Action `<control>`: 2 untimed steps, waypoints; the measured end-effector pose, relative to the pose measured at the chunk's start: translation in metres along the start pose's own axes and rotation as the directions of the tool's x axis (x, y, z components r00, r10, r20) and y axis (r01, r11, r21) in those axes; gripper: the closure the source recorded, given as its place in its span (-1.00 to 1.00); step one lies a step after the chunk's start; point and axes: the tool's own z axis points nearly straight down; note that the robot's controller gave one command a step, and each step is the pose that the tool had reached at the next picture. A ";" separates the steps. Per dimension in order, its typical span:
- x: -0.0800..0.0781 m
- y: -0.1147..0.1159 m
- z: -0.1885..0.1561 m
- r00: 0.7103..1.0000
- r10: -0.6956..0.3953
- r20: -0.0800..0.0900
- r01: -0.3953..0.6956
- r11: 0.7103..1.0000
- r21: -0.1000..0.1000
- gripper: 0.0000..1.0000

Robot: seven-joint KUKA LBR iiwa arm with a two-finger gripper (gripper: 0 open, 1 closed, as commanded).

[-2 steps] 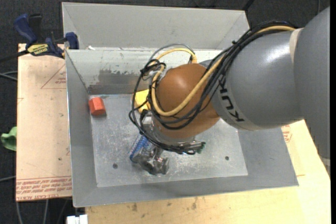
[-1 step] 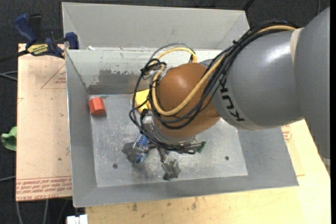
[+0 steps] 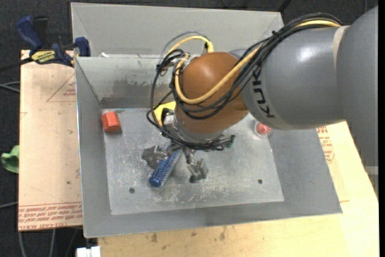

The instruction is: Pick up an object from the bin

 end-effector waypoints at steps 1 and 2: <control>-0.002 -0.029 0.053 0.997 -0.076 0.000 0.076 0.997 -0.002 -1.00; -0.001 -0.029 0.051 0.997 -0.075 -0.001 0.075 0.997 -0.004 1.00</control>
Offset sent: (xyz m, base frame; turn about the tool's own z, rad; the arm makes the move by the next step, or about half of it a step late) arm 0.0272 -0.0104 -0.0501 -0.0803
